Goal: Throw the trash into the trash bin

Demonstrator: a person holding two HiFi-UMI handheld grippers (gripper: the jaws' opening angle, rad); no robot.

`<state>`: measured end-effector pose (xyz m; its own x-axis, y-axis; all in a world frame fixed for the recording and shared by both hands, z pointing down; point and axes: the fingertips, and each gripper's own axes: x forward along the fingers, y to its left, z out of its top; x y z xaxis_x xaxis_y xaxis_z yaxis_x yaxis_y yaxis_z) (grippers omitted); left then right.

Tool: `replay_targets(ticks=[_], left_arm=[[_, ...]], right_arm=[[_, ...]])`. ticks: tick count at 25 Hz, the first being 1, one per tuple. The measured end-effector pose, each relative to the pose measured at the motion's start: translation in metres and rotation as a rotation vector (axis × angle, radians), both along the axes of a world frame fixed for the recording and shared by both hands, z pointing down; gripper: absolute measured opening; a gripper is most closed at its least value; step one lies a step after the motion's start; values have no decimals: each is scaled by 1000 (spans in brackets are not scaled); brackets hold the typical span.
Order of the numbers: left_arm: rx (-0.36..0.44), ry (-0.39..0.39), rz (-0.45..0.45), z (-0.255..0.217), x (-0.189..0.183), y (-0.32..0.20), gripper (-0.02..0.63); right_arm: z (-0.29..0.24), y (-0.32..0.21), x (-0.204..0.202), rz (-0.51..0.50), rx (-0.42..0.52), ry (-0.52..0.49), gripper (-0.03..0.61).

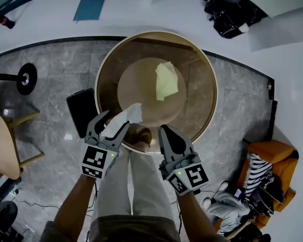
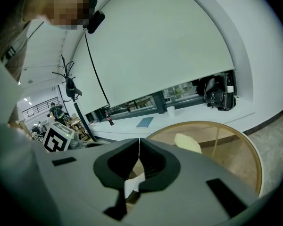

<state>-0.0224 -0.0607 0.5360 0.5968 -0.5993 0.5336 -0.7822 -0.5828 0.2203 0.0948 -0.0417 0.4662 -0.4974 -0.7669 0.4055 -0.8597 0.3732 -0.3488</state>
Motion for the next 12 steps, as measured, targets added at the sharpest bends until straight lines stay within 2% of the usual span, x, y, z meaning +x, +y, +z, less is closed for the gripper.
replay_targets(ticks=[4,12], left_arm=[[-22,-34,-9,24,-2,2,258],[-103,-139,47,92,5,11,258]], right_arm=[[3,1,-2,-1,-10,-3,20],[10,6,-9,-14,-38,-7,20]])
